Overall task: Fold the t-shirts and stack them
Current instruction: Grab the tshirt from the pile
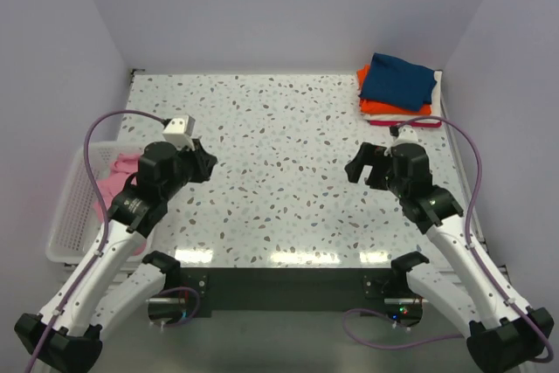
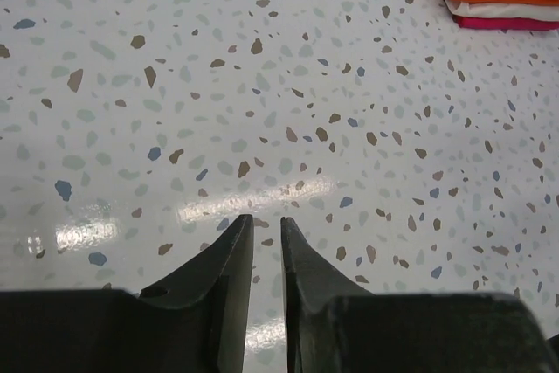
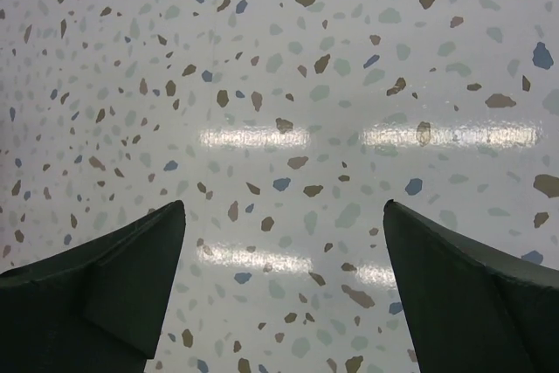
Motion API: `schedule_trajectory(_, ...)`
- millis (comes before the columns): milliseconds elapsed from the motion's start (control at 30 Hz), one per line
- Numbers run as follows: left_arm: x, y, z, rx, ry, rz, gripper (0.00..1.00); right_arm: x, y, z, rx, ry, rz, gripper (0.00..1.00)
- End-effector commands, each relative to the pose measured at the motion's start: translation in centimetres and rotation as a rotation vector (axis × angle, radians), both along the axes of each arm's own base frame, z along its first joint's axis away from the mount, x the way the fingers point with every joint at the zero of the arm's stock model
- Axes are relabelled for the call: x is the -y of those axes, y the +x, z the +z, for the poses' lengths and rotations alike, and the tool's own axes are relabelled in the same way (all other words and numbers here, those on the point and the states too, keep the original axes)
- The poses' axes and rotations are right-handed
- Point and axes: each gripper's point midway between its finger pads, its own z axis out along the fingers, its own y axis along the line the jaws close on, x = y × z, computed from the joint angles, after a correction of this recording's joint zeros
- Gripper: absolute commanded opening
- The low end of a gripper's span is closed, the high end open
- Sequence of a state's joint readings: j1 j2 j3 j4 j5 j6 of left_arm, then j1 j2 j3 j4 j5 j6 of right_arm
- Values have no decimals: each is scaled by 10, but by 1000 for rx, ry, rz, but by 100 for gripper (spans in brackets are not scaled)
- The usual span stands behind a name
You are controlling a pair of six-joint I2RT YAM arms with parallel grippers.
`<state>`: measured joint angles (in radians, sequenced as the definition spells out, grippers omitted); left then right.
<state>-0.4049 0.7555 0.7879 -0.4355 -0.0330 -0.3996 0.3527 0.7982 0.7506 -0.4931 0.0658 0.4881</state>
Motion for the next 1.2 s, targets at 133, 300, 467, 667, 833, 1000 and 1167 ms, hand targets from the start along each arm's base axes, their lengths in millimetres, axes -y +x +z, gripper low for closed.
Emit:
schedule_trajectory(133,-13,15,2,-2,5,110,37,-11,2,14,18,23,63,99)
schedule_trajectory(300,-35,34,14,-46,18,304,52,-16,0,15,16,38,84,99)
schedule_trajectory(467,-104,47,28,-72,51,674,79,-17,-4,14,13,50,93,99)
schedule_trajectory(667,-196,46,-26,-266,52,1014,88,-19,-9,16,16,60,114,99)
schedule_trajectory(833,-257,37,-98,-407,34,1271,86,-20,-10,14,5,63,120,99)
schedule_trajectory(1000,-279,32,-156,-597,-7,1365,82,-23,-12,11,-3,70,137,99)
schedule_trajectory(1167,-287,26,-191,-707,-6,1414,75,-24,-12,11,-2,71,141,99)
